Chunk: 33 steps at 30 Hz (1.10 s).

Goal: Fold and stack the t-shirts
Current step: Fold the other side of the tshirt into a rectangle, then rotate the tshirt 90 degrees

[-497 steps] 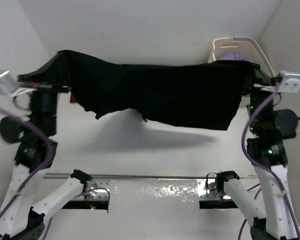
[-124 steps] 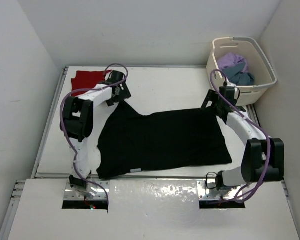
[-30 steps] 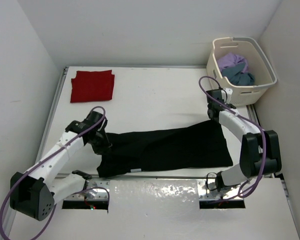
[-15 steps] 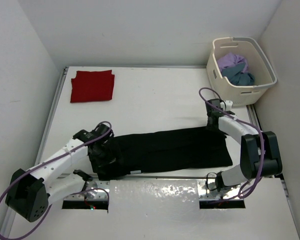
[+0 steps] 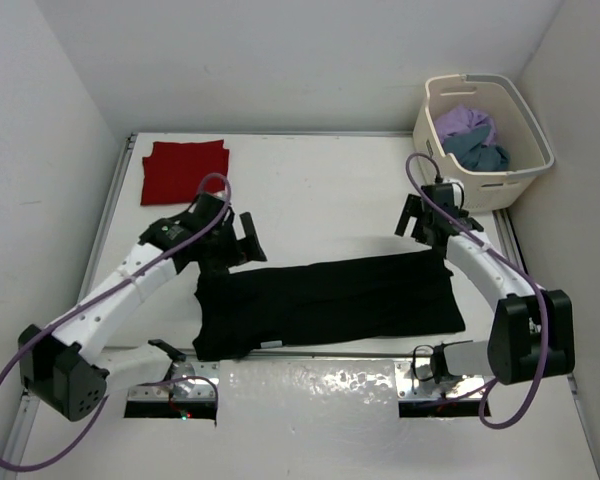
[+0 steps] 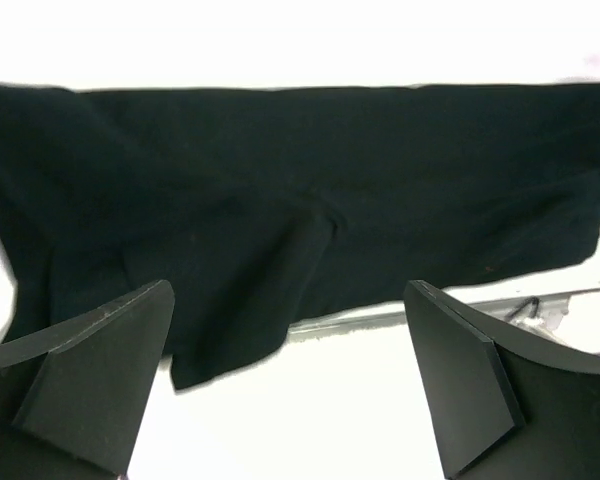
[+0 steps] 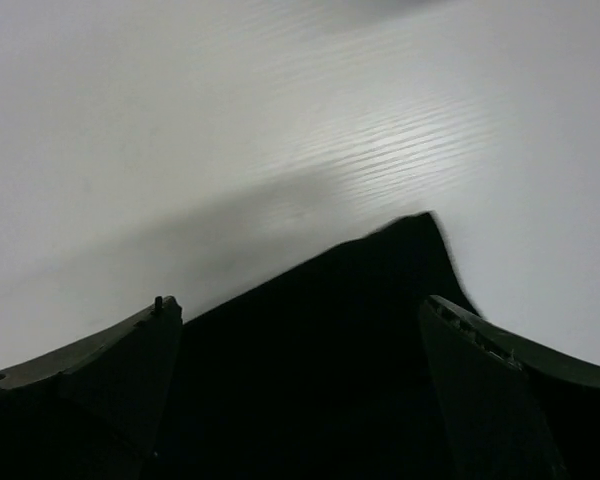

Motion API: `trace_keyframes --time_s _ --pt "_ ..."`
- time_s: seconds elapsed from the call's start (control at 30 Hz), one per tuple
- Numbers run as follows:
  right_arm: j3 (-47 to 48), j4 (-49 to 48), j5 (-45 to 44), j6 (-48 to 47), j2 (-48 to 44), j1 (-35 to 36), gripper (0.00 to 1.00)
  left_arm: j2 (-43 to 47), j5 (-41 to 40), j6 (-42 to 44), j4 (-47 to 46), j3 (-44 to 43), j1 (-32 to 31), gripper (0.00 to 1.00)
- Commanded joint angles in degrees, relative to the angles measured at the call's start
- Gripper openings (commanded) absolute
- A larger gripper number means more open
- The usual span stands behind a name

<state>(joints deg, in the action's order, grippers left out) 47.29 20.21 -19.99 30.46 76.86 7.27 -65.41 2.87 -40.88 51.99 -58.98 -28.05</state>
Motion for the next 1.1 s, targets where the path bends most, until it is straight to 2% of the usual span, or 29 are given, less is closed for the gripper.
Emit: trace_keyframes --time_s 0.0,0.17,0.37,0.43,0.53,0.6,0.67,0.7,0.73,0.8,0.83,0.9,0.93,0.97,1.0,1.07 --pt "-3.3 -6.3 14.1 -0.3 0.6 0.2 0.99 -4.3 1.5 0.5 -8.4 6.8 -0.3 1.0" --pt "-5.8 -7.5 16.6 -0.2 2.0 0.3 0.99 -9.3 6.3 -0.3 -22.0 14.6 -0.3 1.0" --pt "-8.6 -8.3 18.8 0.3 5.8 0.1 0.99 -21.7 2.8 0.8 -27.9 17.7 0.4 1.0" --pt "-9.8 -8.9 18.3 0.7 7.6 0.1 0.99 -25.9 1.5 1.7 -29.9 17.2 2.5 1.0" --pt "-10.1 -8.3 17.3 0.7 8.7 -0.2 0.99 -34.6 -2.6 3.9 -29.1 11.1 7.3 1.0" --pt "-10.7 -7.8 16.4 0.5 8.3 -0.2 0.99 -40.8 -5.9 5.8 -28.9 2.3 9.0 1.0" --pt "-12.6 -7.8 17.3 0.8 6.1 -0.1 0.99 -48.0 -8.5 8.0 -26.9 -11.5 9.8 1.0" --pt "-14.3 -7.9 18.5 1.0 5.2 0.4 0.99 -53.7 -9.4 9.8 -26.4 -21.6 9.8 1.0" --pt "-15.2 -7.9 19.1 1.0 4.2 0.6 0.99 -57.0 -9.8 9.8 -26.6 -26.5 9.8 1.0" --pt "-17.0 -7.6 19.6 1.7 1.7 1.9 0.99 -64.2 -5.5 13.1 -26.0 -38.2 10.3 1.0" --pt "-18.7 -6.9 20.8 2.1 1.3 2.4 0.99 -71.5 -3.5 14.2 -27.3 -49.2 10.2 1.0" --pt "-21.1 -5.5 25.2 2.2 -0.6 4.9 0.99 -79.7 3.2 17.9 -27.4 -61.8 10.1 1.0" --pt "-22.1 -5.4 26.4 2.1 -1.4 6.1 0.99 -87.4 5.9 18.9 -27.1 -75.0 10.1 1.0" --pt "-22.8 -5.2 29.1 1.6 -2.3 8.9 0.99 -90.4 8.8 19.5 -28.1 -80.4 10.3 1.0" --pt "-23.6 -4.5 31.7 0.8 -3.4 10.1 0.99 -92.4 12.2 18.5 -35.9 -82.6 10.3 1.0" --pt "-24.2 -3.7 38.2 -1.9 -4.2 14.2 0.99 -91.8 15.1 15.3 -49.2 -75.4 10.3 1.0"
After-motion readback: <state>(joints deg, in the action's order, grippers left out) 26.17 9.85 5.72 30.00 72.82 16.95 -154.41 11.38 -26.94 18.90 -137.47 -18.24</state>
